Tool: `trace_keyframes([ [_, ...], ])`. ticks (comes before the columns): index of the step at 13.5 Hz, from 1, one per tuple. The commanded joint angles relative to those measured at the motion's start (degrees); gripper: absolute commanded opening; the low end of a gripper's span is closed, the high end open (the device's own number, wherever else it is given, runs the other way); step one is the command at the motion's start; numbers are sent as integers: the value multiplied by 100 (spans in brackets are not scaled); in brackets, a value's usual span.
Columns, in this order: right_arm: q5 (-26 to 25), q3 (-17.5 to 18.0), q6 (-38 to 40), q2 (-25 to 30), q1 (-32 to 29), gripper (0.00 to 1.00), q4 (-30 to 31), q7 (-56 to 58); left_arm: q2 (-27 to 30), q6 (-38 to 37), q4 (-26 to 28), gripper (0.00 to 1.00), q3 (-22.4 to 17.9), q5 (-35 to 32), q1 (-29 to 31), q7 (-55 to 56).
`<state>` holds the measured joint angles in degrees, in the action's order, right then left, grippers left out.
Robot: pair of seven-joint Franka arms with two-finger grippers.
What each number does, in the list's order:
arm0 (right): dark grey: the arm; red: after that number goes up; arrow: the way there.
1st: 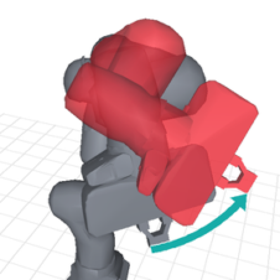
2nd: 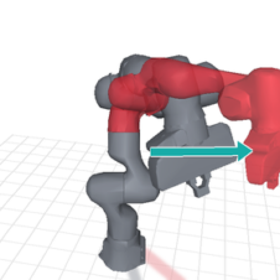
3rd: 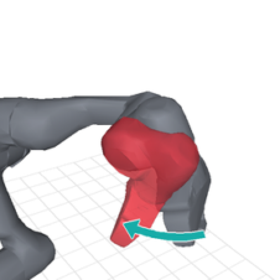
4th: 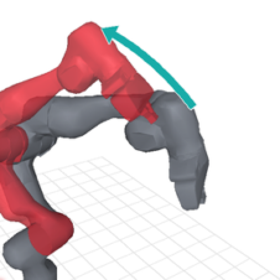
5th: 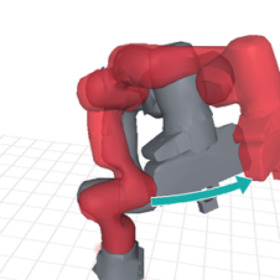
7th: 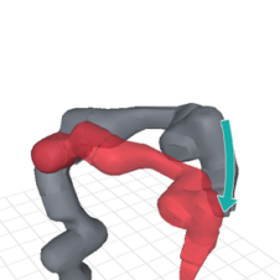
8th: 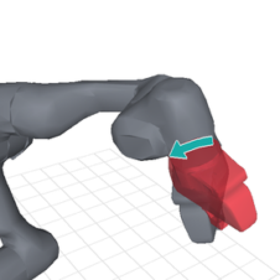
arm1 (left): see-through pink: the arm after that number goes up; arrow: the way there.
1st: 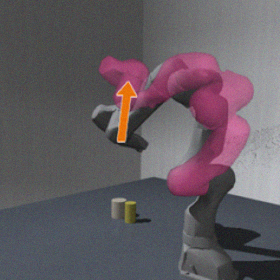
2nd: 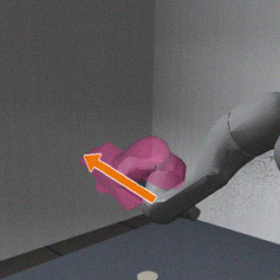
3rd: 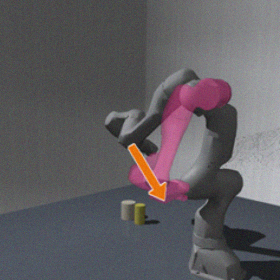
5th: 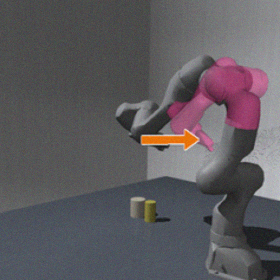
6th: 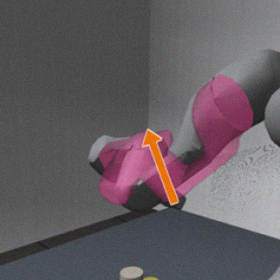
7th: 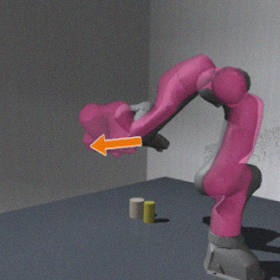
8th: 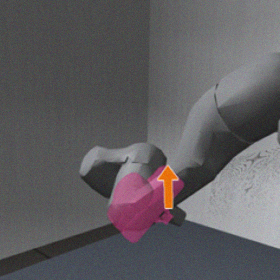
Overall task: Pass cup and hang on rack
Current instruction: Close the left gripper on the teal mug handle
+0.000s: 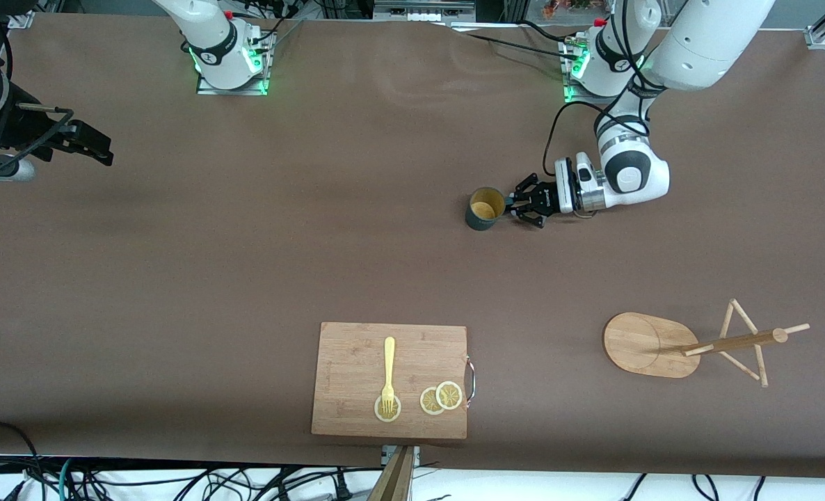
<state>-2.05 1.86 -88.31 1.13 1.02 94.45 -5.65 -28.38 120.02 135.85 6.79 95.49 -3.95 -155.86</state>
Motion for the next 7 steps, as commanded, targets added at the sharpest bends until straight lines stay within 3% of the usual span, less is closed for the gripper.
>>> trace_keyframes([
  [1, 100, 77, 86, -78, -111, 100, -172, 91, 130, -233, -129, 0, 16, -160, 254, 246],
  [7, 109, 78, 95, -78, -111, 100, -172, 99, 798, -390, -444, 0, -28, -2162, 1308, 2715],
])
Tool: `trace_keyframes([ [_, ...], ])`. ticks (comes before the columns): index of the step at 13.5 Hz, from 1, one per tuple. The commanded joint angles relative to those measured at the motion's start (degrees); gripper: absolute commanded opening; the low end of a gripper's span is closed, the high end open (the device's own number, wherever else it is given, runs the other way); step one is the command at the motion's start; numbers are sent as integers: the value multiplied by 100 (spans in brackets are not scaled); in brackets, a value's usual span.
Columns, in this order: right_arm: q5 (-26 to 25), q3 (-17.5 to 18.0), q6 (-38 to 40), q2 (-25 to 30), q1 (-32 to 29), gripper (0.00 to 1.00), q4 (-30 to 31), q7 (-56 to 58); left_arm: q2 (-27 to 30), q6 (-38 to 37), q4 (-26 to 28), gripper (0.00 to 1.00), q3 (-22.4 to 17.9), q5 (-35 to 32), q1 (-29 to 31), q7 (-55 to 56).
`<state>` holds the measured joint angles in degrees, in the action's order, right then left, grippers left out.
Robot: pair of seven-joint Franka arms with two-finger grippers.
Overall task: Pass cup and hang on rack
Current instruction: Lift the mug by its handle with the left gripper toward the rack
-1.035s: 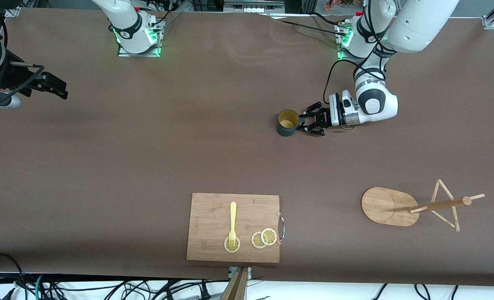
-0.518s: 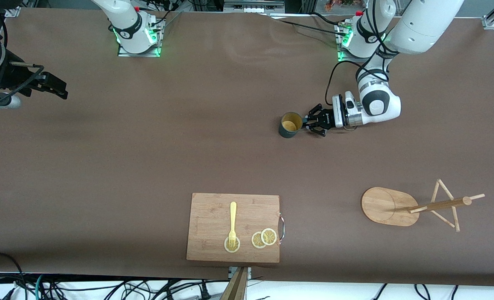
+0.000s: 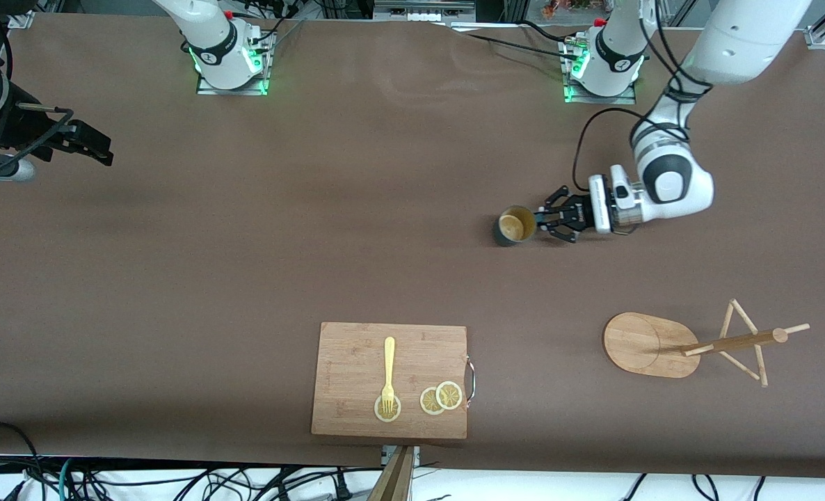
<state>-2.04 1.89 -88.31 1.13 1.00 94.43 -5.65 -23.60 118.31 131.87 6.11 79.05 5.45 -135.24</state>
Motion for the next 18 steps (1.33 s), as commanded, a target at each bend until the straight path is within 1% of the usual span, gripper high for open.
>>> trace_keyframes([
  [1, 107, 74, 95, -78, -109, 100, -171, 99, 321, -473, -221, 0, 30, -870, 674, 1022],
  [4, 107, 74, 95, -78, -109, 100, -171, 100, 313, -984, -783, 0, 30, -1698, 1475, 2007],
  [6, 107, 83, 95, -78, -109, 100, -171, 108, 313, -1073, -890, 0, 39, -1823, 1853, 2614],
  [7, 107, 74, 95, -78, -109, 100, -171, 108, 313, -1221, -934, 0, 30, -1832, 1942, 2930],
  [9, 107, 74, 95, -78, -109, 100, -171, 108, 312, -1642, -1040, 0, 13, -2024, 2170, 3912],
  [11, 107, 74, 95, -78, -109, 100, -171, 108, 313, -2064, -1302, 0, 13, -2297, 2346, 4853],
  [14, 107, 83, 95, -78, -109, 100, -171, 108, 278, -2881, -1987, 0, 13, -2692, 2583, 6391],
  [15, 107, 83, 95, -78, -109, 100, -171, 108, 269, -3171, -2181, 0, 4, -2728, 2645, 6936],
  [16, 107, 83, 95, -78, -109, 100, -171, 108, 251, -3374, -2313, 0, 4, -2737, 2733, 7402],
  [18, 107, 83, 95, -78, -109, 100, -171, 117, 128, -3551, -2524, 0, 13, -2729, 2804, 8133],
])
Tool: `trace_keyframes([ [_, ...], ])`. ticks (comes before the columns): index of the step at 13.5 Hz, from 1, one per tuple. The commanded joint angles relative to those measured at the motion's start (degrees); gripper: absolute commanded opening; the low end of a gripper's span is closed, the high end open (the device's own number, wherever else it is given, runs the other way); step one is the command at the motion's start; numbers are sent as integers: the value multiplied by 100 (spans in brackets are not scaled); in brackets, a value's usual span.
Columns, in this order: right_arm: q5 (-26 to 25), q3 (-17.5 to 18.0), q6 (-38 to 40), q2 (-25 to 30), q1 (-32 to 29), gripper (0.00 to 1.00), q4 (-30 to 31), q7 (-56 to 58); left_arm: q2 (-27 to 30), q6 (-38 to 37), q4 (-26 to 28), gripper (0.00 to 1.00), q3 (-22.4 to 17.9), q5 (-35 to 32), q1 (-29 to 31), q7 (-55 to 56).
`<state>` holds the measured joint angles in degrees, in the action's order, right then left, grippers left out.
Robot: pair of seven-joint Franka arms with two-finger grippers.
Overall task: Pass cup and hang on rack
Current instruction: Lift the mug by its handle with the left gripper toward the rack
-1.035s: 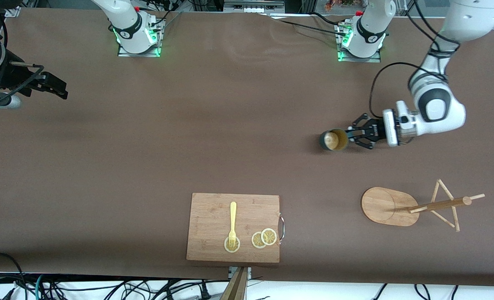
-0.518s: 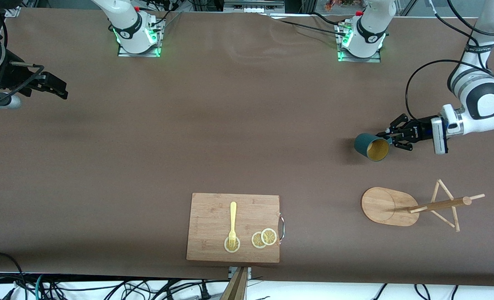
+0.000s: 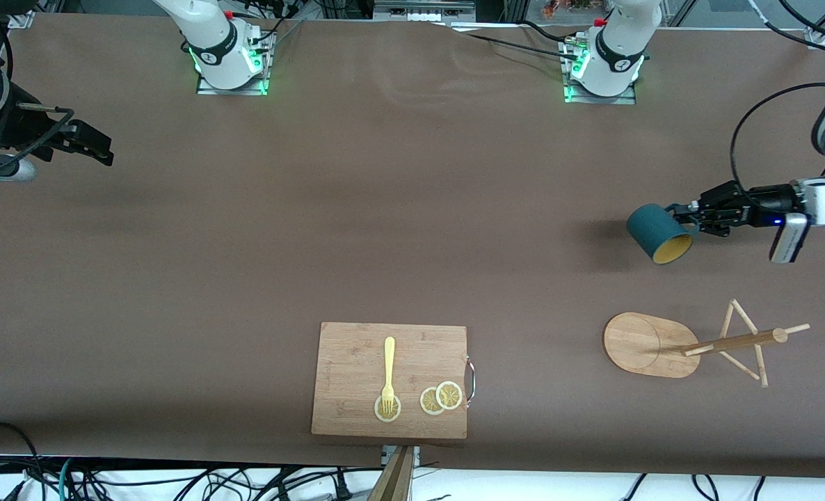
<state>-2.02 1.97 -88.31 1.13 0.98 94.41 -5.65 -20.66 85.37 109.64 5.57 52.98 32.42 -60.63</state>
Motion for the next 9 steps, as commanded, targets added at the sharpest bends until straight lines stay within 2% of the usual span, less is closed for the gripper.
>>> trace_keyframes([
  [1, 114, 76, 95, -77, -106, 100, -168, 117, -184, -371, -451, 0, 67, -103, 124, 1137],
  [3, 114, 76, 103, -77, -106, 100, -168, 117, -411, -712, -846, 0, 67, -16, 272, 1947],
  [5, 114, 85, 103, -77, -106, 100, -168, 117, -894, -959, -1399, 0, 76, 142, 396, 2283],
  [9, 219, 85, 147, -77, -106, 100, -168, 117, -1413, -1040, -1954, 0, 76, 1019, 387, 3038],
])
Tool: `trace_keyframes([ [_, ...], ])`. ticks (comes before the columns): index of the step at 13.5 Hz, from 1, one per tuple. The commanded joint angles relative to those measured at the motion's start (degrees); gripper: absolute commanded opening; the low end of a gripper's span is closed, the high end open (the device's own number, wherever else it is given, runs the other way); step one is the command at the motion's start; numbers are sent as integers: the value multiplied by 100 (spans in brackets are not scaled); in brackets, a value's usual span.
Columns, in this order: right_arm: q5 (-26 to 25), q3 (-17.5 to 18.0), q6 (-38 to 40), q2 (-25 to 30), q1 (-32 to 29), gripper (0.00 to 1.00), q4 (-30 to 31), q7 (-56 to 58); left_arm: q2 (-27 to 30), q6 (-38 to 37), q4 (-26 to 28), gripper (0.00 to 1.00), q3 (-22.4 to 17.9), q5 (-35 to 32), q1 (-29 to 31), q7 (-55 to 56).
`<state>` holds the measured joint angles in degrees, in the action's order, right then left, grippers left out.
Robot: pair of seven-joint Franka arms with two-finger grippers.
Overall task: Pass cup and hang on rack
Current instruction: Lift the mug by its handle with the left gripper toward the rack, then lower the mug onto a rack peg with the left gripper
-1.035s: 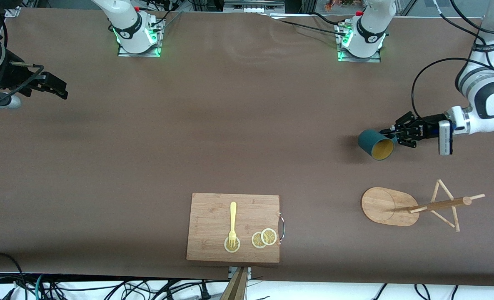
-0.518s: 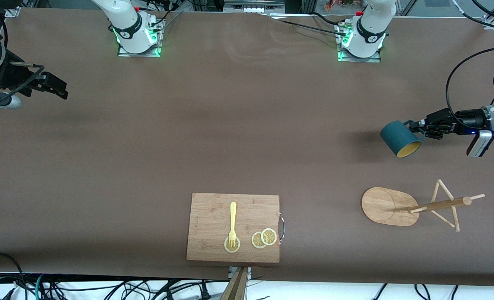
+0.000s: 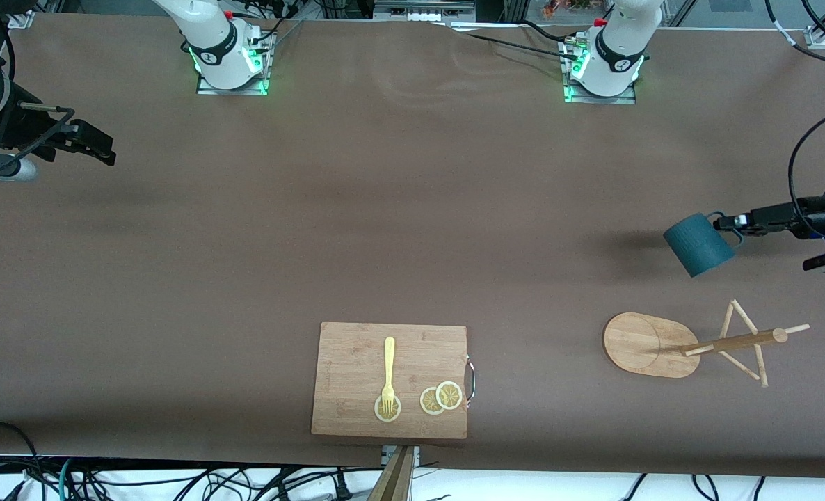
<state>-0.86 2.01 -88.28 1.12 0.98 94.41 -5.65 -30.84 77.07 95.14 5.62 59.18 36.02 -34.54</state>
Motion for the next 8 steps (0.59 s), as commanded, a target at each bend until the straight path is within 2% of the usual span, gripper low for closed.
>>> trace_keyframes([
  [1, 104, 81, 144, -77, -106, 100, -168, 116, -493, -210, -593, 0, 71, 584, 11, 605],
  [5, 113, 72, 153, -77, -106, 100, -168, 116, -958, -210, -997, 0, 80, 1208, -7, 1133],
  [8, 113, 81, 162, -77, -106, 100, -168, 116, -1143, -210, -1086, 1, 80, 1613, 28, 1520],
])
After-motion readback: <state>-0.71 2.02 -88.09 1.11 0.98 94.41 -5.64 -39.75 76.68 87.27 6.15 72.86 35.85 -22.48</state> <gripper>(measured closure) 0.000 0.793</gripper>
